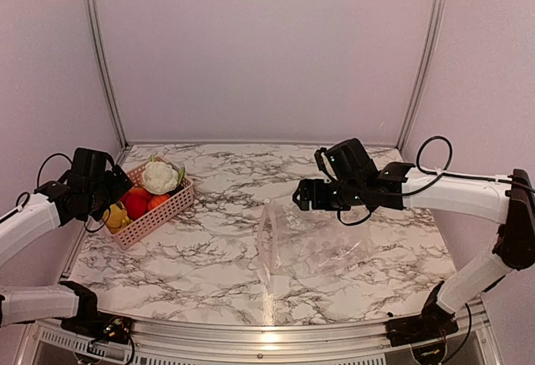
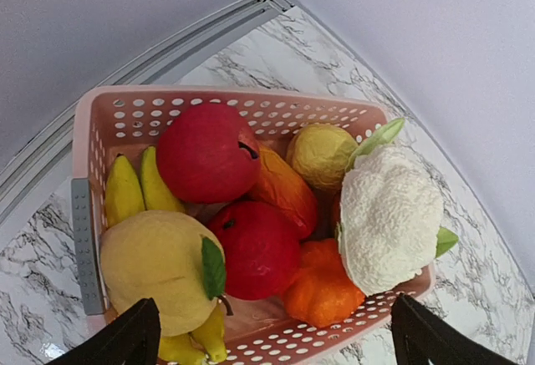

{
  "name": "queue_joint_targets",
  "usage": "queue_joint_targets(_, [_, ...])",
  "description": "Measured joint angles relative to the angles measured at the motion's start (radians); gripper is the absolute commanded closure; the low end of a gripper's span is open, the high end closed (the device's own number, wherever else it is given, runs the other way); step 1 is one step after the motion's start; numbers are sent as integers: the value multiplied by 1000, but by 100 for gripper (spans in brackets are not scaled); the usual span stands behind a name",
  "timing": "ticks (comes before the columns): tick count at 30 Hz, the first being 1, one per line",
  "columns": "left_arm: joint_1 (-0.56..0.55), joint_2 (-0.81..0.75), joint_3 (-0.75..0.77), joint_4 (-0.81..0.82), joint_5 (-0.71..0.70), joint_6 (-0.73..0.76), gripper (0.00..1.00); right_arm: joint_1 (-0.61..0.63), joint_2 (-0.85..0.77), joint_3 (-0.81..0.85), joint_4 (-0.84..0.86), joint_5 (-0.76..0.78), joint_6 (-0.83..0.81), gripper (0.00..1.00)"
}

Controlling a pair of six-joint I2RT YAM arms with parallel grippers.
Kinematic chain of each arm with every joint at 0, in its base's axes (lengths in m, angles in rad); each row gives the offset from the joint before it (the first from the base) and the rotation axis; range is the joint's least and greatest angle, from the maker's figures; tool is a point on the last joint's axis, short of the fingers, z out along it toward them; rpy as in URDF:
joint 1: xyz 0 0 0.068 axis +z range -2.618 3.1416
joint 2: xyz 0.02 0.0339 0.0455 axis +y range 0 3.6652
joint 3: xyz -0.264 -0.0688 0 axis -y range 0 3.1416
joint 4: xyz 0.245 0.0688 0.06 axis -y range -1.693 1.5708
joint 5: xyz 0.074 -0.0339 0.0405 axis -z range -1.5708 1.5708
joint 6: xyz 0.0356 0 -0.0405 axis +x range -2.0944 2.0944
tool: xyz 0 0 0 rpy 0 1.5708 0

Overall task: Open the zip-top bag and remove the fake food
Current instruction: Place the fake fruit in the bin, then reset both arms

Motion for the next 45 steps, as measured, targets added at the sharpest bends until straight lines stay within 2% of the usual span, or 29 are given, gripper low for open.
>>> queue_joint_targets(4, [-119, 23, 66, -6, -40, 13, 1, 0, -13, 0, -12, 16, 2, 1])
queue_joint_targets(5, [-182, 45, 106, -5, -57, 20, 1, 0, -40, 0, -16, 30, 2, 1])
queue_joint_targets(13, [-418, 175, 244, 20, -98, 90, 1, 1, -162, -35, -14, 96, 21, 1])
queue_joint_targets(24, [-672, 357, 453, 94, -116, 224, 1, 1, -409, -137, 16, 219, 37, 1])
queue_joint_targets(28, [-715, 389, 489, 124, -116, 264, 1, 1, -518, -187, 57, 263, 40, 1])
queue_joint_targets(34, [-721, 393, 499, 166, -115, 299, 1, 1, -636, -227, 81, 318, 39, 1])
queue_joint_targets(45, [-721, 386, 497, 214, -116, 315, 1, 1, -670, -228, 83, 354, 18, 1])
